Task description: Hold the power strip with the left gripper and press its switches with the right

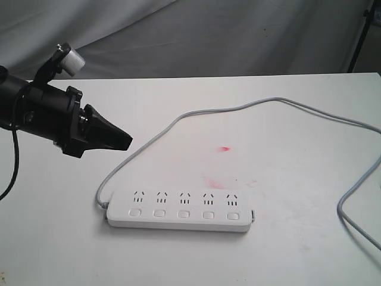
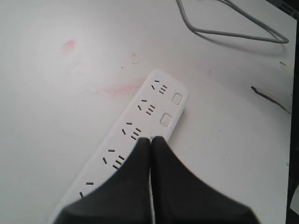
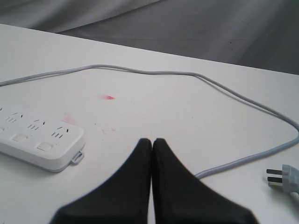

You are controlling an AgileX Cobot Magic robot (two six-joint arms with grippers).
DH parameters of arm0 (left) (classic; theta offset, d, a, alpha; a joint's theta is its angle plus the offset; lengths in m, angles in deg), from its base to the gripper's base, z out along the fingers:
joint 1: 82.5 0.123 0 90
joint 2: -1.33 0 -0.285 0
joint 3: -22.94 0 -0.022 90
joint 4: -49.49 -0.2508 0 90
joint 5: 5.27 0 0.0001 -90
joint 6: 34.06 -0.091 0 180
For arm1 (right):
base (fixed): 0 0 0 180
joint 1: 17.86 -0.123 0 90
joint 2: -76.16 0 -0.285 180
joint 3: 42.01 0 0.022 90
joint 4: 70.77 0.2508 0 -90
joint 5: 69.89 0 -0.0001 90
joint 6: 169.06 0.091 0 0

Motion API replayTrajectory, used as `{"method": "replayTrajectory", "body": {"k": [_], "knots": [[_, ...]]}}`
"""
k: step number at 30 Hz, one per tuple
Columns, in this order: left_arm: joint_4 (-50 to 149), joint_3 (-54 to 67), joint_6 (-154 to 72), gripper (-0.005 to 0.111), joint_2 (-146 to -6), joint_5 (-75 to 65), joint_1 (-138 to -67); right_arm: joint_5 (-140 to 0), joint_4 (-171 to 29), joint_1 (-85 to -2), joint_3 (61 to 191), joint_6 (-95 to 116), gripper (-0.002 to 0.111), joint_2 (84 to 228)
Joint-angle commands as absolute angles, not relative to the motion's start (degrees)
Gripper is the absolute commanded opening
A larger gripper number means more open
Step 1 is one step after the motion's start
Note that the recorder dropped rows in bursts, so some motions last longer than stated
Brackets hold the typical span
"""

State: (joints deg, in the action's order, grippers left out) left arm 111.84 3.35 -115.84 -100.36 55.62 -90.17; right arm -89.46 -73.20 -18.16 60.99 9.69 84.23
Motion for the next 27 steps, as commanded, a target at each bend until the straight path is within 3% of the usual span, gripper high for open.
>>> {"method": "replayTrajectory", "body": {"k": [1, 19, 27], "knots": [[112.86, 3.39, -115.09, 0.000, -99.77, 56.35, -90.49, -89.36, -73.11, -17.86, 60.77, 9.64, 0.000, 83.94], [112.14, 3.39, -115.09, 0.000, -96.86, 54.03, -90.49, -89.36, -73.11, -17.86, 60.77, 9.64, 0.000, 83.94], [113.70, 3.29, -114.75, 0.000, -81.76, 34.53, -90.49, -89.36, -73.11, -17.86, 60.77, 9.64, 0.000, 83.94]]}}
